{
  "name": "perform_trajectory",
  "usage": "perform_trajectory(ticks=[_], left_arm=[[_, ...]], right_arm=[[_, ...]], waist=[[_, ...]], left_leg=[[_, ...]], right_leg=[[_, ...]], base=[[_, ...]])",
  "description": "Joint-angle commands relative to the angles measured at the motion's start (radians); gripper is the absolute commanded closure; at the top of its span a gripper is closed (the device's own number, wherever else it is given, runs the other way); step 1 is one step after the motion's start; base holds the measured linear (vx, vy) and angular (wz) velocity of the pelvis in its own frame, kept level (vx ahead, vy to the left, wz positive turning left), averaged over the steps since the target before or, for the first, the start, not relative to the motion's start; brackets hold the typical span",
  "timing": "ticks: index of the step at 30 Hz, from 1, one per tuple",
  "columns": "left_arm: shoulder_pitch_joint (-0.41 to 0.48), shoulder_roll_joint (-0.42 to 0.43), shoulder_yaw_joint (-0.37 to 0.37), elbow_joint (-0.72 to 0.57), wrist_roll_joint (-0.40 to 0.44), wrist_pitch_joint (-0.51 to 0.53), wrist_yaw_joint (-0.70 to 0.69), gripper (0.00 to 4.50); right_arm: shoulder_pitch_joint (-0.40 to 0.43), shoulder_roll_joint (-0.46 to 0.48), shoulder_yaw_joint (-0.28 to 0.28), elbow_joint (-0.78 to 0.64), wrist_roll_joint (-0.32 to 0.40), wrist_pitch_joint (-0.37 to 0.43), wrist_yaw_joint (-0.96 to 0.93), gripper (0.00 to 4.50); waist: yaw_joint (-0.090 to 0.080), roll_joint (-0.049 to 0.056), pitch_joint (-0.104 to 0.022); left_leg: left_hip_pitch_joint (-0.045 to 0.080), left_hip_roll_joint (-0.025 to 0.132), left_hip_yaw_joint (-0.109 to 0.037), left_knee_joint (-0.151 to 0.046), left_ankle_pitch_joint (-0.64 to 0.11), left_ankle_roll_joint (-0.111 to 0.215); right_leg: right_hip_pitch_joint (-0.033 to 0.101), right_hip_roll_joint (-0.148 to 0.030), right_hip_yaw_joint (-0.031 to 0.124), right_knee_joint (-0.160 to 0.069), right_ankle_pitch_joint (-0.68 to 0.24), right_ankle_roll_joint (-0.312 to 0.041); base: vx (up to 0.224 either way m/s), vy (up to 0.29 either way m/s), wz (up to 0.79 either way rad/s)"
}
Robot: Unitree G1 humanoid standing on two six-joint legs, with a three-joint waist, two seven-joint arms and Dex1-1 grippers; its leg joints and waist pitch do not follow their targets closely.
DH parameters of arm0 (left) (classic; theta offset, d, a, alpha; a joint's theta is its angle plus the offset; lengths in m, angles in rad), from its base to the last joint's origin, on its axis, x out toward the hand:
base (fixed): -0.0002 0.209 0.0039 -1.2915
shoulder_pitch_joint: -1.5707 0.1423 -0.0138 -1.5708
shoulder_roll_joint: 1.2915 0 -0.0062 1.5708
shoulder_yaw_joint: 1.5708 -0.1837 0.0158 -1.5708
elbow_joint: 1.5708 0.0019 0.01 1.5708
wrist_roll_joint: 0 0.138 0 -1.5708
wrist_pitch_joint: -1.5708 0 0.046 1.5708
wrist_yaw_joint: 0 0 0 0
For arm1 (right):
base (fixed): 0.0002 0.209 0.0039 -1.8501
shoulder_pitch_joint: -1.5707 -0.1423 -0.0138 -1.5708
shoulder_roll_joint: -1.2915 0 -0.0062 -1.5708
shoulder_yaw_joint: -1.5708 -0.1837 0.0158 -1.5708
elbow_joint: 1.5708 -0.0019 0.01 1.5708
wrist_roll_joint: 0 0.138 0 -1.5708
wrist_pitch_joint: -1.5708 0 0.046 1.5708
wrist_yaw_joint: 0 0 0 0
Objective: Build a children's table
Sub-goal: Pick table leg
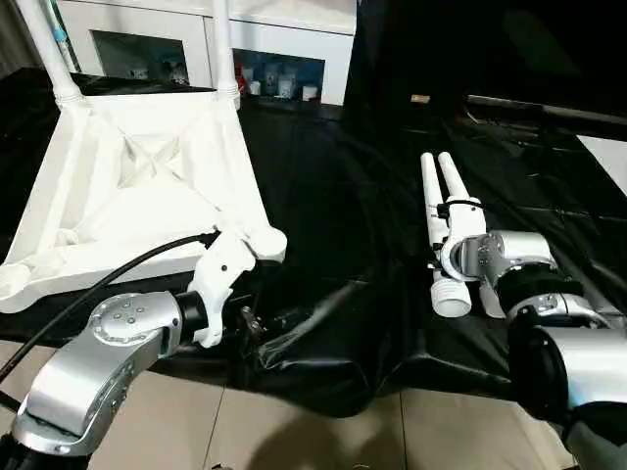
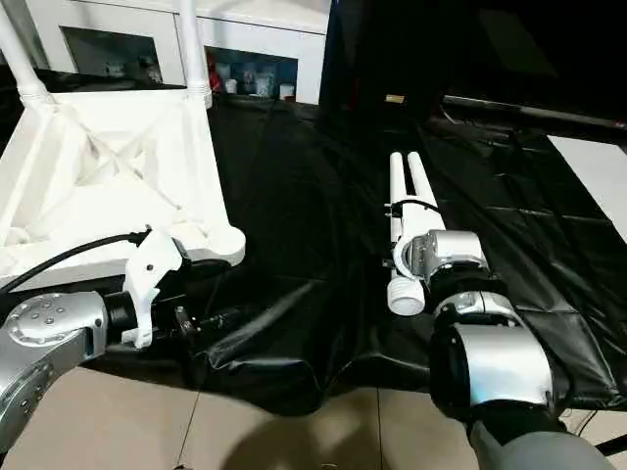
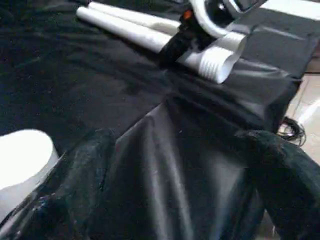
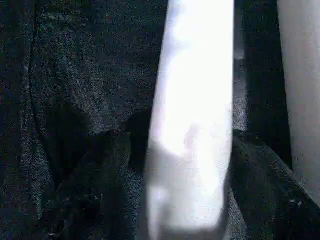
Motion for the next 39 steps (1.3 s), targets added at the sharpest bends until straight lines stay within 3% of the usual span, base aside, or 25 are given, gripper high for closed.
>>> perform_trajectory(ticks=[1,4,7,10,12,17,21,22,26,27,28,30,31,33,34,38,39], left_arm=[[-0.013,0.009,-0.009,-0.009,0.002,0.010,0.002,0.00],[-0.021,0.005,-0.007,-0.008,0.001,0.013,0.007,0.00],[-0.021,0.012,0.013,-0.005,-0.015,0.010,-0.002,0.00],[-0.025,0.016,0.015,0.010,-0.002,0.010,0.006,0.00],[-0.032,0.012,0.022,0.014,-0.004,0.012,0.011,0.00],[-0.059,-0.014,0.074,0.041,-0.029,0.018,0.037,0.00],[-0.147,-0.123,0.151,0.118,-0.057,0.033,0.160,0.00],[-0.199,-0.206,0.208,0.154,-0.102,0.049,0.241,0.00],[-0.287,-0.351,0.278,0.219,-0.176,0.073,0.366,0.00],[-0.315,-0.386,0.292,0.241,-0.198,0.073,0.390,0.00],[-0.366,-0.441,0.324,0.283,-0.245,0.071,0.433,0.00],[-0.402,-0.470,0.350,0.314,-0.281,0.073,0.456,0.00],[-0.442,-0.489,0.378,0.350,-0.323,0.079,0.461,0.00],[-0.479,-0.507,0.405,0.380,-0.351,0.087,0.466,0.00],[-0.511,-0.523,0.426,0.402,-0.375,0.098,0.469,0.00],[-0.549,-0.546,0.450,0.418,-0.407,0.126,0.484,0.00],[-0.553,-0.546,0.450,0.427,-0.411,0.127,0.494,0.00]], right_arm=[[-0.013,-0.014,-0.020,0.019,0.007,-0.009,-0.004,1.69],[-0.014,-0.015,-0.021,0.018,0.009,-0.011,-0.003,1.99],[-0.014,-0.011,-0.037,0.016,0.030,-0.022,-0.012,2.20],[-0.012,-0.009,-0.047,0.005,0.038,-0.011,-0.012,2.50],[-0.010,-0.008,-0.048,-0.002,0.040,-0.005,-0.012,2.58],[0.002,0.005,-0.053,-0.027,0.048,0.000,-0.016,2.66],[0.027,0.038,-0.027,-0.127,0.054,-0.071,0.040,2.66],[0.044,0.059,-0.009,-0.194,0.062,-0.124,0.080,2.66],[0.104,0.109,0.006,-0.382,0.140,-0.180,0.223,2.66],[0.125,0.126,0.001,-0.452,0.184,-0.172,0.273,2.66],[0.162,0.149,-0.006,-0.571,0.272,-0.133,0.366,2.66],[0.190,0.156,0.003,-0.648,0.324,-0.102,0.432,2.66],[0.228,0.154,0.023,-0.727,0.372,-0.071,0.505,2.66],[0.262,0.150,0.041,-0.789,0.398,-0.059,0.560,2.66],[0.288,0.143,0.058,-0.833,0.411,-0.052,0.594,2.66],[0.340,0.134,0.088,-0.922,0.441,-0.043,0.643,2.66],[0.354,0.131,0.093,-0.953,0.453,-0.030,0.651,2.67]], waist=[[0.002,0.006,-0.064],[0.002,0.007,-0.065],[0.001,0.018,-0.065],[0.001,0.015,-0.065],[0.002,0.021,-0.065],[-0.001,0.022,-0.066],[0.002,0.020,-0.070],[0.001,0.018,-0.071],[0.006,0.016,-0.074],[0.008,0.017,-0.072],[0.017,0.025,-0.078],[0.016,0.024,-0.080],[0.024,0.033,-0.084],[0.031,0.028,-0.081],[0.036,0.026,-0.080],[0.044,0.026,-0.076],[0.046,0.021,-0.075]], left_leg=[[-0.019,0.030,0.005,-0.066,0.002,-0.009],[-0.020,0.030,0.004,-0.067,0.004,-0.010],[-0.018,0.030,0.003,-0.067,0.000,-0.014],[-0.017,0.030,0.004,-0.067,-0.007,-0.014],[-0.017,0.029,0.003,-0.067,-0.008,-0.014],[-0.018,0.029,0.002,-0.066,-0.005,-0.022],[-0.018,0.030,0.003,-0.063,0.013,-0.013],[-0.024,0.029,0.003,-0.062,0.028,-0.008],[-0.024,0.029,0.000,-0.062,0.055,0.029],[-0.022,0.027,0.001,-0.061,0.049,0.040],[-0.016,0.034,-0.001,-0.060,0.066,0.056],[-0.019,0.038,-0.007,-0.063,0.104,0.086],[-0.010,0.041,-0.006,-0.058,0.112,0.098],[-0.011,0.043,-0.005,-0.058,0.126,0.114],[-0.017,0.044,-0.007,-0.060,0.123,0.109],[-0.014,0.047,-0.005,-0.064,0.085,0.067],[-0.014,0.049,-0.004,-0.065,0.077,0.061]], right_leg=[[0.065,-0.085,0.048,-0.070,-0.049,-0.179],[0.066,-0.085,0.048,-0.069,-0.046,-0.179],[0.064,-0.085,0.047,-0.068,-0.032,-0.185],[0.065,-0.084,0.047,-0.068,-0.026,-0.189],[0.065,-0.083,0.047,-0.068,-0.027,-0.189],[0.068,-0.083,0.047,-0.067,-0.007,-0.199],[0.073,-0.086,0.048,-0.069,0.032,-0.210],[0.079,-0.086,0.050,-0.065,0.060,-0.221],[0.082,-0.088,0.048,-0.064,0.122,-0.234],[0.083,-0.085,0.050,-0.068,0.127,-0.229],[0.083,-0.089,0.048,-0.064,0.175,-0.236],[0.083,-0.089,0.041,-0.059,0.223,-0.258],[0.079,-0.094,0.038,-0.061,0.237,-0.265],[0.078,-0.093,0.035,-0.061,0.261,-0.281],[0.083,-0.097,0.033,-0.063,0.240,-0.279],[0.082,-0.101,0.033,-0.070,0.151,-0.265],[0.082,-0.101,0.034,-0.072,0.134,-0.254]], base=[[0.000,0.000,0.00],[0.000,0.000,0.00],[0.000,0.000,0.00],[0.000,0.000,0.00],[0.000,0.000,0.00],[0.000,0.000,0.00],[0.000,0.000,0.00],[0.000,0.000,0.00],[0.000,0.000,0.00],[0.000,0.000,0.00],[0.000,0.000,0.00],[0.000,0.000,0.00],[0.000,0.000,0.00],[0.000,0.000,0.00],[0.000,0.000,0.00],[0.000,0.000,0.00],[0.000,0.000,0.00]])
